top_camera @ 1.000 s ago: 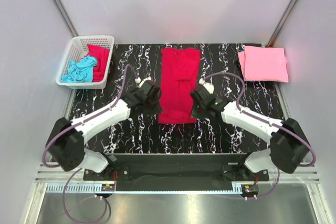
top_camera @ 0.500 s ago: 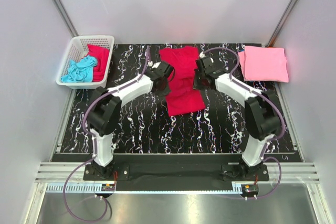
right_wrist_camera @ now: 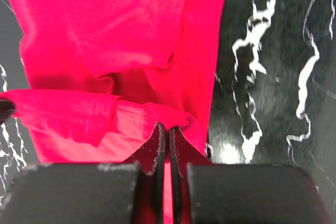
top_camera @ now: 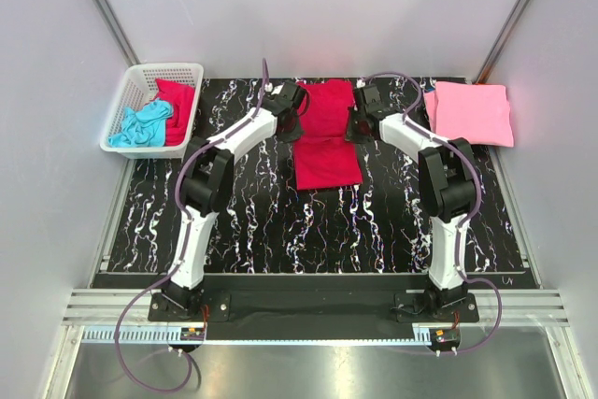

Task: Fold and stack the t-shirts
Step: Fold the tshirt

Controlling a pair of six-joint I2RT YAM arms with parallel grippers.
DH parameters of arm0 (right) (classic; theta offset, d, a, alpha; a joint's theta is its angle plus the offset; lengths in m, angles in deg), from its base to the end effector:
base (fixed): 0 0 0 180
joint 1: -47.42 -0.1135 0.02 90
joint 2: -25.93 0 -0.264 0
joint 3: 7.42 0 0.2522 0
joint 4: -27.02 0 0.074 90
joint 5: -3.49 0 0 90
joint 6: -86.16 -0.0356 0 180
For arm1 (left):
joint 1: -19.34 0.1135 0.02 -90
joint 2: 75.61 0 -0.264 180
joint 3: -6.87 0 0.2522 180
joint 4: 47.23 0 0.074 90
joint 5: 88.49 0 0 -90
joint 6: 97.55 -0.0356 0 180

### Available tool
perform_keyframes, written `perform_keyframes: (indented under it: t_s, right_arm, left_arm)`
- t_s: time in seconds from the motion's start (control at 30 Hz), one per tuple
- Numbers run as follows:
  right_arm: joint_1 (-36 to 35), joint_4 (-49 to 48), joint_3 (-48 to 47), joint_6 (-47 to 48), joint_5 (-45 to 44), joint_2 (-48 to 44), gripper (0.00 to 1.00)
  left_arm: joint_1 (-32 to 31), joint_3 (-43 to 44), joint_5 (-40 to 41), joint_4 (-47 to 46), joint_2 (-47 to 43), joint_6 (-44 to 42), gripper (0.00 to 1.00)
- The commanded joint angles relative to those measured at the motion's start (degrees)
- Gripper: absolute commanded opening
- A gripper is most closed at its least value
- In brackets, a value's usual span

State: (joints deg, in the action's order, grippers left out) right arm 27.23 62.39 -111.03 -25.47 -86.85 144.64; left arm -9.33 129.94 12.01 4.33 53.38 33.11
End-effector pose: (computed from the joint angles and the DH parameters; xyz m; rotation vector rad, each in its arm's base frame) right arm 0.4319 0.1586 0.1948 0.0338 2.4770 0.3108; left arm 0.4379 -0.2321 0.2008 -0.3361 2.5429 -0.2316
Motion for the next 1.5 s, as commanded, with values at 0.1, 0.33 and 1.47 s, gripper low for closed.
perform_keyframes:
  t_s: [0.1, 0.33, 1.47]
  right_arm:
    - [1.2, -4.72, -5.08, 2.47, 0.16, 3.53, 0.52]
    - [2.25, -9.48, -5.69, 2.82, 1.48, 4.94, 0.63]
    - [2.78, -13.34, 32.71, -2.28, 14.22, -20.36, 0.73]
  left_arm:
    - [1.86, 3.71, -0.84, -1.41, 2.67, -3.13, 0.25]
    - [3.44, -10.25, 0.48, -15.81, -5.84, -5.25, 0.35]
    - [4.32, -57.02, -36.34, -46.15, -27.21, 15.15, 0.49]
